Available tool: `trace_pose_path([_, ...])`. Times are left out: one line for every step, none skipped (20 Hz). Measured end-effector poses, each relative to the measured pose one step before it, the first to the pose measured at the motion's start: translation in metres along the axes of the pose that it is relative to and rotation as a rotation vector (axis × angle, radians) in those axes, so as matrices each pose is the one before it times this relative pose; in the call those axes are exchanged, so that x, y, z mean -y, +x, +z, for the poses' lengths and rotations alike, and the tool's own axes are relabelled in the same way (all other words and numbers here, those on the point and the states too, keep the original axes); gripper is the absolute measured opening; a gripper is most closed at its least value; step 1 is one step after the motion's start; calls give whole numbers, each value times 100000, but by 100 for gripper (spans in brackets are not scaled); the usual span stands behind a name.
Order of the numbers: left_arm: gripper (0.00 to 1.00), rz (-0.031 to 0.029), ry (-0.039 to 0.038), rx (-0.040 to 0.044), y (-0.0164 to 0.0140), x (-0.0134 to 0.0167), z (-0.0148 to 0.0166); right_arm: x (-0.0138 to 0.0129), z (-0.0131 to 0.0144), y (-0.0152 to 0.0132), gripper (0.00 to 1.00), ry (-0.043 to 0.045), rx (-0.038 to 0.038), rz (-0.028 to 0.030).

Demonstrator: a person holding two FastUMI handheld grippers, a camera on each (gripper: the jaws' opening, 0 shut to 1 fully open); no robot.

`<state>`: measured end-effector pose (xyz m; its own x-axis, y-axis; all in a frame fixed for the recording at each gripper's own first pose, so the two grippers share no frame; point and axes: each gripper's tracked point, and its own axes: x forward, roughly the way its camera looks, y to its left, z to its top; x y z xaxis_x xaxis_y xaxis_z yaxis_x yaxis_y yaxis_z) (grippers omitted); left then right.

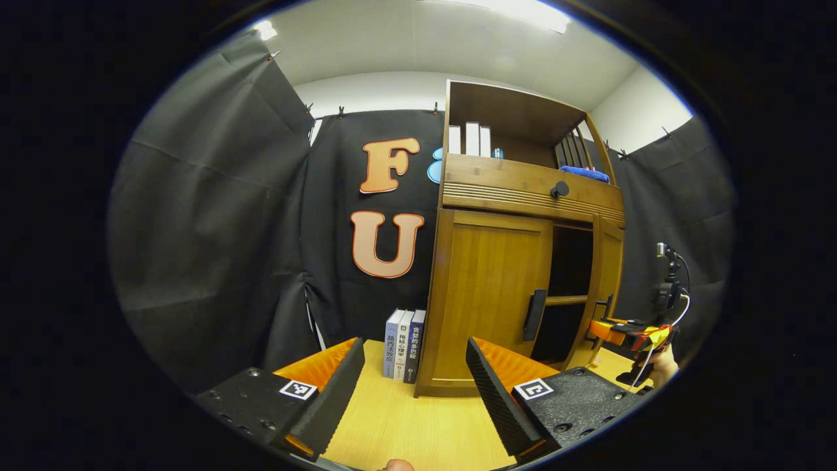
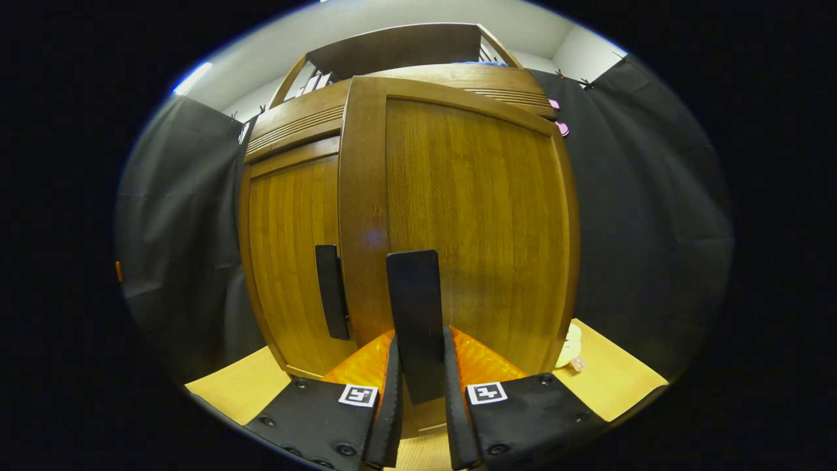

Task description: Open the right door of the double-door shoe cabinet with the right hand, and open the left door with the left hand.

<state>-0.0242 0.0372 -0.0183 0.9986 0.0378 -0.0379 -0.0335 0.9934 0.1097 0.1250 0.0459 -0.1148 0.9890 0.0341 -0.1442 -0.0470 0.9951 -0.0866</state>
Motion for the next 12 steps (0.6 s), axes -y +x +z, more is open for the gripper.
trace_pose_path([94, -307, 47, 164, -108, 239, 90, 349, 66, -598, 41, 455, -355, 510])
trace_pose_path([94, -359, -28, 141, -112, 255, 122, 383, 20, -598, 39, 719, -260, 487])
trace_pose_path([94, -506, -124, 60, -117, 333, 27, 475, -123, -674, 36, 697, -350, 342])
trace_pose_path([94, -686, -249, -100, -88, 325, 49, 379, -26, -667, 34, 635, -339, 269])
trace_pose_path([94, -824, -360, -165, -37, 373, -117, 483, -55, -791, 31, 920, -426, 213])
trace_pose_path([94, -825, -389, -232, -91, 446, -39, 425, -94, -641, 31, 1520, -417, 131])
trace_pose_path([92, -821, -353, -320, -62, 448, -134, 552, 104, -687, 31, 2046, -502, 11])
trace_pose_path([92, -573, -275, -300, 6, 329, 32, 455, 54, -593, 31, 1465, -378, 148])
trace_pose_path([92, -547, -113, -452, -40, 312, -133, 408, -54, -414, 31, 599, -264, 233])
trace_pose_path([92, -475, -66, -524, 76, 345, -60, 338, -37, -378, 36, -353, -2, -188])
trace_pose_path([94, -548, -163, -559, -8, 420, -185, 371, 119, -509, 36, -859, 235, -523])
trace_pose_path([97, -722, -342, -554, -17, 397, -92, 399, 72, -495, 36, -1379, 340, -989])
